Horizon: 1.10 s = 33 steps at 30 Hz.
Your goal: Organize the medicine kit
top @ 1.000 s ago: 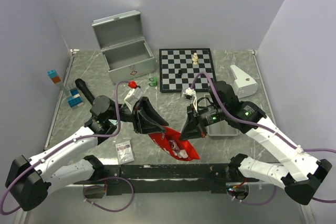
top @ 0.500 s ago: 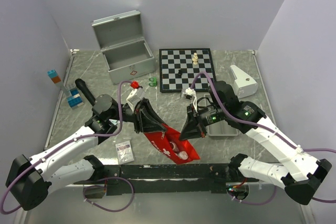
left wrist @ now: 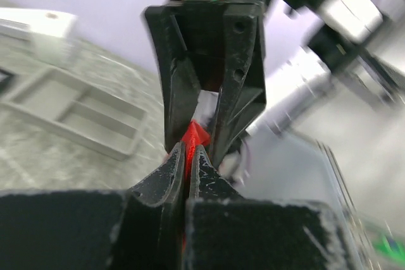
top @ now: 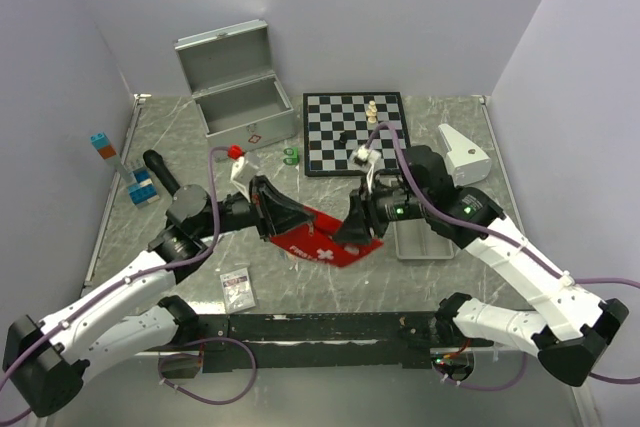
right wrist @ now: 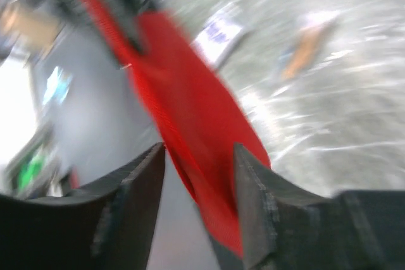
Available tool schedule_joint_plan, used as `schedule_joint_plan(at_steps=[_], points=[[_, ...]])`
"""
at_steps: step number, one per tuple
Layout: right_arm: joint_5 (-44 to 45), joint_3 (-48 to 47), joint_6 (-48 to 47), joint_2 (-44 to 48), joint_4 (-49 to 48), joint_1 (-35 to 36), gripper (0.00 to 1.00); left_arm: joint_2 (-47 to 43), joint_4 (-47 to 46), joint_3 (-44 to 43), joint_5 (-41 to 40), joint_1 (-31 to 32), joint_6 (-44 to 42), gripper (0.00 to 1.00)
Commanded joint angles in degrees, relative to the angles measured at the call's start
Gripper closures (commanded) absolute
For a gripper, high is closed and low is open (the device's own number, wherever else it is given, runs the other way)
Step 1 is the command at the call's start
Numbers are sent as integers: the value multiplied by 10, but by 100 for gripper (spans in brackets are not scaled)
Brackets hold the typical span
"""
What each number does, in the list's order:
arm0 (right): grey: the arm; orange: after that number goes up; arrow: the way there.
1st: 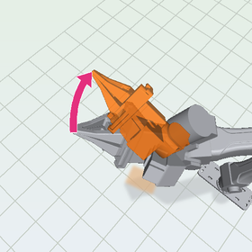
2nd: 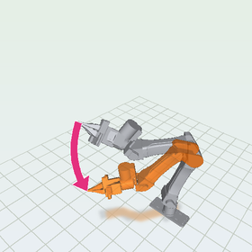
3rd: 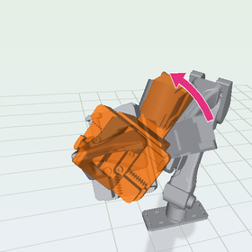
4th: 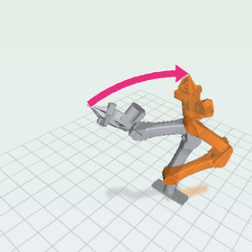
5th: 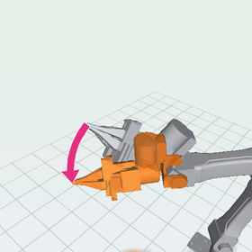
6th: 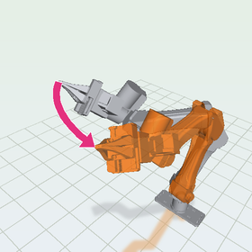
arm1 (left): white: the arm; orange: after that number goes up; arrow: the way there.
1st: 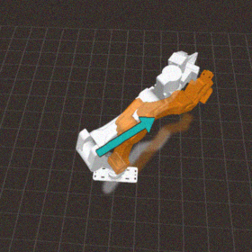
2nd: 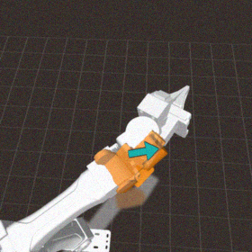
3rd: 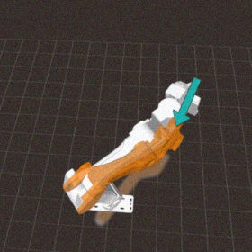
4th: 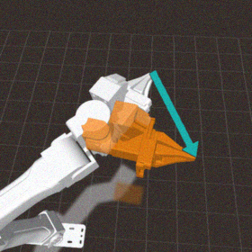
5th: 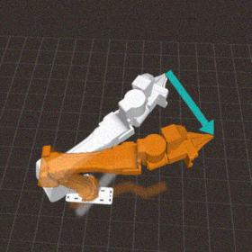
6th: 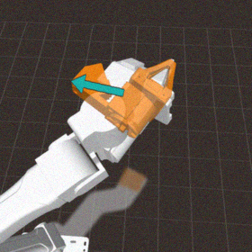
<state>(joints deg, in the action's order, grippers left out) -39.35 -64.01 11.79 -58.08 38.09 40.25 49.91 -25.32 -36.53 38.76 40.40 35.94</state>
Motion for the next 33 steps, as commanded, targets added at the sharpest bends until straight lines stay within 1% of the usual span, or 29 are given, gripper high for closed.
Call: schedule_joint_plan(at_steps=[1,4,6,8,10,12,15,19,22,23,26,28,29,33], points=[[177,-38,54,3,-48,-14,43,-17,37,1,-152,-1,35,99],[249,-24,74,20,-64,-14,41,-7,76,-6,-195,-1,61,99],[283,-10,84,36,-74,-13,40,-1,103,-13,-242,0,79,99],[304,5,87,51,-83,-14,40,5,131,-20,-288,4,95,99],[303,20,85,66,-95,-13,41,9,149,-20,-337,8,118,99],[306,38,88,77,-103,-13,44,15,135,-5,-355,12,152,99],[319,56,91,87,-101,-13,46,50,64,9,-337,21,200,99],[326,81,90,102,-91,-13,48,115,-16,0,-319,61,230,99],[336,99,91,113,-85,-13,48,146,-79,13,-325,80,256,99],[342,110,91,117,-89,-13,48,156,-77,15,-335,82,258,99],[358,149,95,118,-110,-14,50,164,-28,30,-386,82,262,99],[356,171,102,107,-124,-14,52,158,-19,58,-457,80,267,99],[352,182,107,102,-134,-14,53,157,-11,70,-479,81,266,99],[343,218,125,67,-182,-14,62,160,32,92,-541,81,257,99]])
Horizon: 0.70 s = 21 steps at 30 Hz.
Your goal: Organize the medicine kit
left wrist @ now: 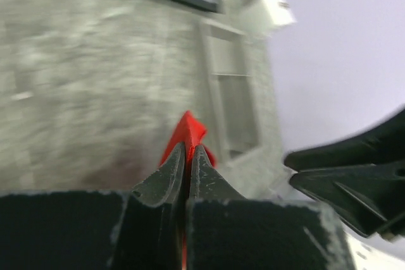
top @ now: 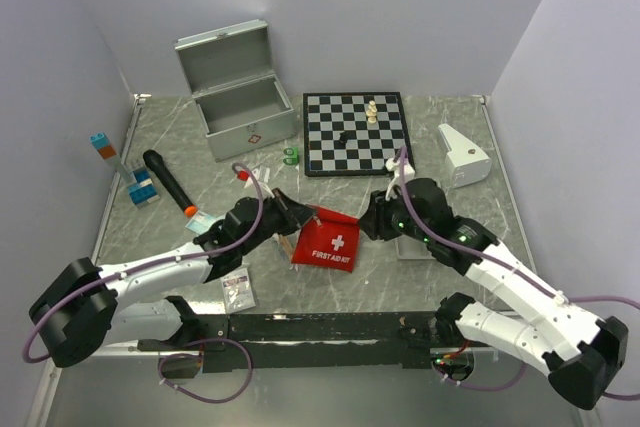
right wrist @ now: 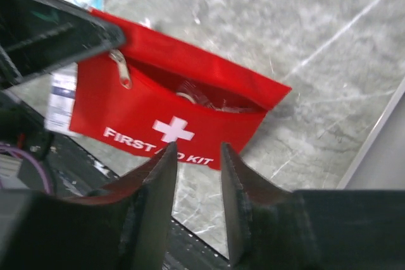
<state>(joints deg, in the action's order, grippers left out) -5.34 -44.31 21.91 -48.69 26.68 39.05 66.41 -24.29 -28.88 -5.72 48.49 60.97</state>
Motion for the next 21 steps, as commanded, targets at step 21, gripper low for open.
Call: schedule_joint_plan(at_steps=[21], points=[[-114,1,39,-370,-234,16,88,-4,-29,79,-83,1,-45,99]])
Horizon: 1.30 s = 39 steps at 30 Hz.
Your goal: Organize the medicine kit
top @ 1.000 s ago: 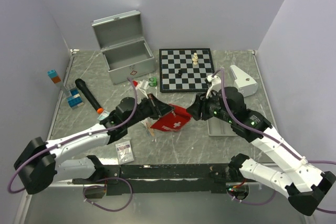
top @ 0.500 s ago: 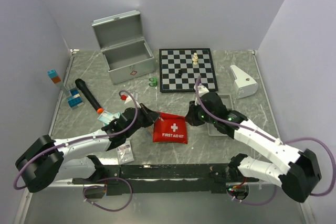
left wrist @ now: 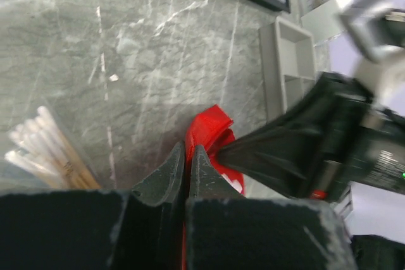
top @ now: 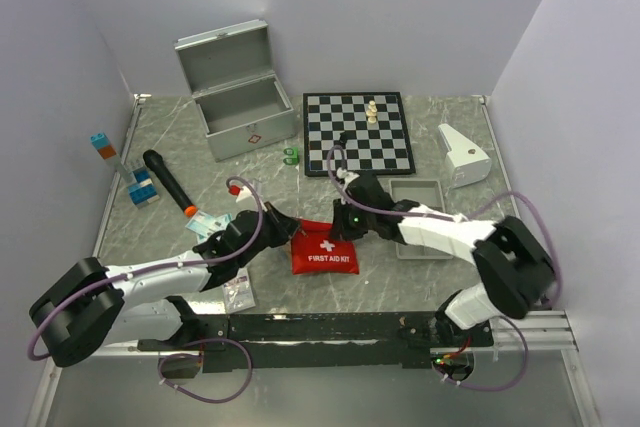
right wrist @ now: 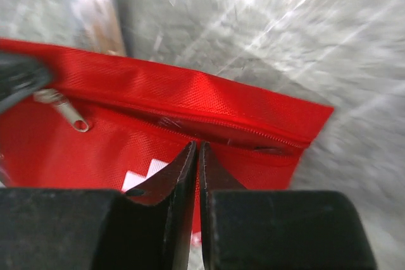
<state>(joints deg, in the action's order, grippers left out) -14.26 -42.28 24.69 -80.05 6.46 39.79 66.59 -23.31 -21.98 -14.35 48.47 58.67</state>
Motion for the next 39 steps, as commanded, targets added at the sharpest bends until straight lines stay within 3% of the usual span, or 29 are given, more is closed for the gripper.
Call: schedule_joint_plan(at_steps=[1,5,9,13,20,29,39], points=[[-18,-13,12,-58,-39,9,89,-8,-37,10,2,0,-23,99],[16,2,1,3,-45,9,88,-21,-34,14,-3,1,-30,99],[53,-14,-5,97,-5,15,79,-51,-45,21,-4,0,-46,99],[10,-24,-12,151,6,23,71,-86,-77,35,14,0,-55,99],[-128,-15,6,114,-61,42,54,-110,-130,49,56,0,-53,99],[-68,0,17,75,-138,59,43,-100,-143,50,78,3,-28,99],[1,-4,-10,57,-145,64,41,-110,-137,47,88,7,-30,99]])
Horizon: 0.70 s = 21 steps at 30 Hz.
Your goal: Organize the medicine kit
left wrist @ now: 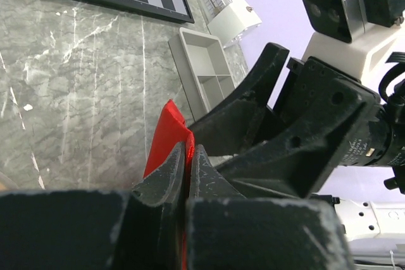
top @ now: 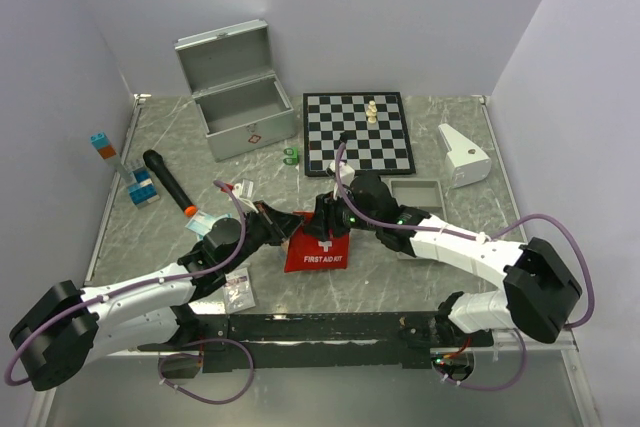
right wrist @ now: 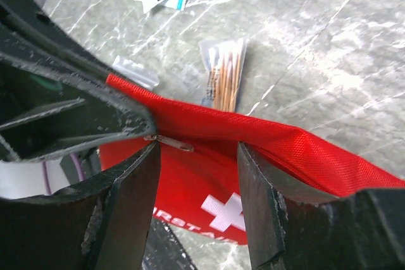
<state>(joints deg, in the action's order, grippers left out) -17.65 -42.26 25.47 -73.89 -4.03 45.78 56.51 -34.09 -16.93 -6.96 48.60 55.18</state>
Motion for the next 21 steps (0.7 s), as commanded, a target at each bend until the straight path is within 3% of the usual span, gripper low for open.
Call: schedule_joint_plan(at_steps=[1,6,21], points=[[36,-3,-18,-6,-45,3,42,-8,-27,-5,14,4,5,99],[31,3,-20,0,-66,7,48,-2,-24,-10,21,6,6,99],[24,8,-24,18,-64,12,90,3,-20,-19,21,9,4,99]])
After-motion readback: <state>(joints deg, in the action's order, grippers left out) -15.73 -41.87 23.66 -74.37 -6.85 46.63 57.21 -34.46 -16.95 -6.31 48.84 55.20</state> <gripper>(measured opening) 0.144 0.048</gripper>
